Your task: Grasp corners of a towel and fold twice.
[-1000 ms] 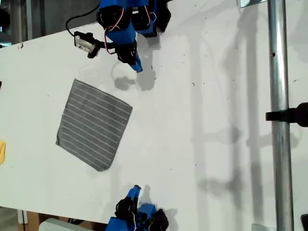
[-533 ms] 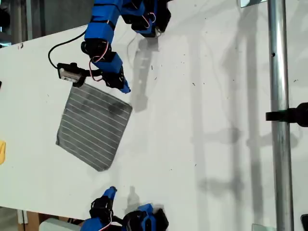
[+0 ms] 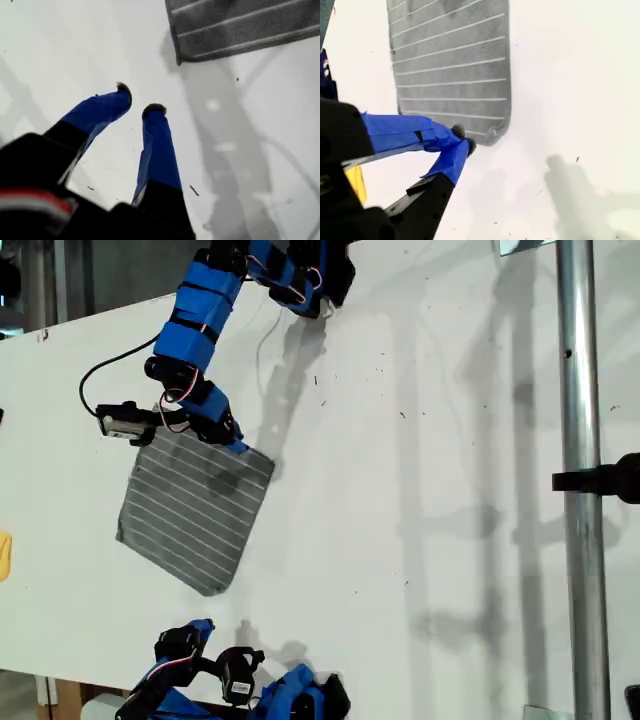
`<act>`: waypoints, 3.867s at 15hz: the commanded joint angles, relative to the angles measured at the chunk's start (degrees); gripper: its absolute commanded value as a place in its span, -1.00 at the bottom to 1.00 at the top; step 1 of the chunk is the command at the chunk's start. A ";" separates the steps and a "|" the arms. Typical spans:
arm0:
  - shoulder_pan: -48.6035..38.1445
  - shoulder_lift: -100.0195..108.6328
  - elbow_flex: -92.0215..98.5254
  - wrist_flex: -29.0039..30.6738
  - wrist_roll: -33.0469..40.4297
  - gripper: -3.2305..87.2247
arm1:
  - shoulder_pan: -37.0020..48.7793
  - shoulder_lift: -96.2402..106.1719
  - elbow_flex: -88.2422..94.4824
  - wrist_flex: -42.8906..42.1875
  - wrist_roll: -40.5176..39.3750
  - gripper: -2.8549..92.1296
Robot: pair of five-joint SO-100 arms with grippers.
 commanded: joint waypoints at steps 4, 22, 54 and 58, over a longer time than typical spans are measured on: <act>-1.41 -1.93 -5.10 -0.62 0.79 -0.99 | 3.60 -10.81 -13.01 2.29 -8.88 -0.17; -1.58 -3.08 -4.66 -0.88 1.05 -0.99 | 9.93 -44.38 -22.85 -8.79 -18.98 -0.30; -12.22 -65.92 -36.47 -8.70 7.91 -0.19 | 6.15 -38.32 -19.60 -5.27 -16.70 -0.94; -12.57 -69.08 -37.35 -7.47 6.77 -0.85 | 6.59 -38.06 -19.60 -5.54 -16.61 -0.94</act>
